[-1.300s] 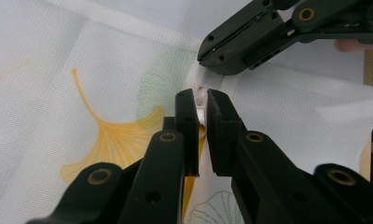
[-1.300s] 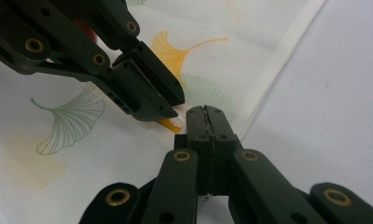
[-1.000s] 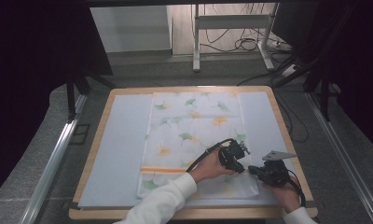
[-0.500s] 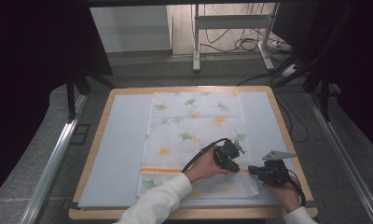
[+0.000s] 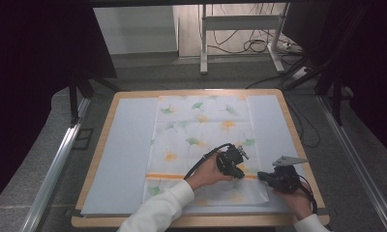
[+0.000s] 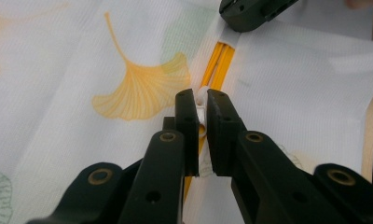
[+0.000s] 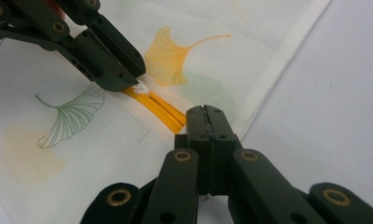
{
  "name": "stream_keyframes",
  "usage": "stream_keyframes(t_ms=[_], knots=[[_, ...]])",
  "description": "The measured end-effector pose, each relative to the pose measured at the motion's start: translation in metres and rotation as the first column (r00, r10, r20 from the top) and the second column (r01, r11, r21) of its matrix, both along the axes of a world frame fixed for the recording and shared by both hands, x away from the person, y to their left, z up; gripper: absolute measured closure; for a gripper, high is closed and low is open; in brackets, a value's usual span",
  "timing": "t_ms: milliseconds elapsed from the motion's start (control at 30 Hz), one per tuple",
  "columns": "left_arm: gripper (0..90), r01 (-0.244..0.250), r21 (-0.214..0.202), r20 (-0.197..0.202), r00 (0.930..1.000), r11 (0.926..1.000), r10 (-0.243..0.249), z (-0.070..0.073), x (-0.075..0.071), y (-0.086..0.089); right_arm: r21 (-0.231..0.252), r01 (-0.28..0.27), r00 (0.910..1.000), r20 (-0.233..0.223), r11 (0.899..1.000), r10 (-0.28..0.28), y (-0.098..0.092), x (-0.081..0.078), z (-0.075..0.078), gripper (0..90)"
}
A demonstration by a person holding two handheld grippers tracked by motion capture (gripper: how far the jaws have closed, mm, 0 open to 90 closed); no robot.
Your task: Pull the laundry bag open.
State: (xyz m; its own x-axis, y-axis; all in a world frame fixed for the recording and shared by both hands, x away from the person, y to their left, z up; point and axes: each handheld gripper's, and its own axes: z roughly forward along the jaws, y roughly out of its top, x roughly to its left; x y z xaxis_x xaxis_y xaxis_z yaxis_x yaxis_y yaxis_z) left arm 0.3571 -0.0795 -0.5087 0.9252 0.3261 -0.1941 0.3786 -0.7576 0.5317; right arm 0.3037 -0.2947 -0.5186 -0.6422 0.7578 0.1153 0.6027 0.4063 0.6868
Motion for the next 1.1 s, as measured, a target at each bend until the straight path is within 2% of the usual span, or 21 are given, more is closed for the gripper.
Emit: stream_keyframes(t_ms=[767,1100], knots=[[84.2,-0.011,0.008,0.004,0.9999,0.9999,0.011,0.003,-0.002,0.018,-0.001,0.0,1.0,-0.001,1.0,0.0,0.0,0.0,0.0,89.9],[84.2,-0.022,-0.003,0.009,0.9997,0.9998,0.022,0.004,-0.003,0.028,0.0,0.001,1.0,-0.001,1.0,-0.001,0.0,0.0,0.0,89.9]])
